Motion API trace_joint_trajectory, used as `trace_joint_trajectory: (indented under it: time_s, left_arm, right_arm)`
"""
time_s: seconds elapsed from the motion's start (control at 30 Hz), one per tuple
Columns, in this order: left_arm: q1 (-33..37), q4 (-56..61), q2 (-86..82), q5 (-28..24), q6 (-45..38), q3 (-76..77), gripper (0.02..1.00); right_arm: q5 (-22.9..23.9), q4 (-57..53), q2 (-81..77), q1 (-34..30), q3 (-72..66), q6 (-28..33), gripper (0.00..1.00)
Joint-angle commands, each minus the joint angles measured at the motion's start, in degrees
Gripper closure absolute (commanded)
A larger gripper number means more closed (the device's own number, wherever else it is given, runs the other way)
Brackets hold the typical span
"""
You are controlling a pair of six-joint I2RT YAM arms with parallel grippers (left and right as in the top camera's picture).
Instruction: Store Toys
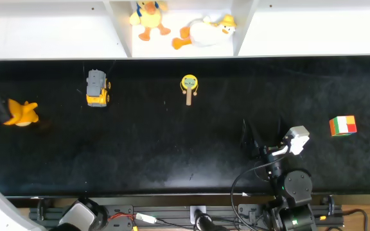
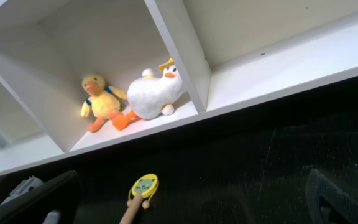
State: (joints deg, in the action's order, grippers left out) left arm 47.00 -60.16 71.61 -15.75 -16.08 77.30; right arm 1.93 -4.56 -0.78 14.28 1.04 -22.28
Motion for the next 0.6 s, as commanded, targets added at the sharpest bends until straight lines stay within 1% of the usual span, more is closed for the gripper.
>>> trace_joint_trajectory:
  time_s: [0.03,0.13,0.33,0.5,0.6]
  left_arm:
    - [0.57,7.04,-7.13,-1.73,0.20,-10.16,0.020]
    - [0.57,10.93,-12.31,0.87,-0.31,-15.67,0.020]
    - [0.57,15.91,-18.69,9.11,0.00,-23.65,0.020]
    - [0.79,21.55,-17.31,10.03,-1.05,-28.39,0.025]
    - [1.38,23.76,-15.04,8.22,-3.15,-29.35,0.023]
  right_arm:
    - [0.59,0.28,0.57,-0.15,-0.79,0.04,0.007]
    - [0.59,0.28,0.57,-0.15,-0.79,0.04,0.007]
    - [0.59,0.28,0.57,-0.15,-0.79,0.04,0.005]
    - [0.59,0.28,0.57,-0.15,-0.79,0.04,0.005]
    - [0.59,0.28,0.57,-0.15,-0.79,0.04,0.007]
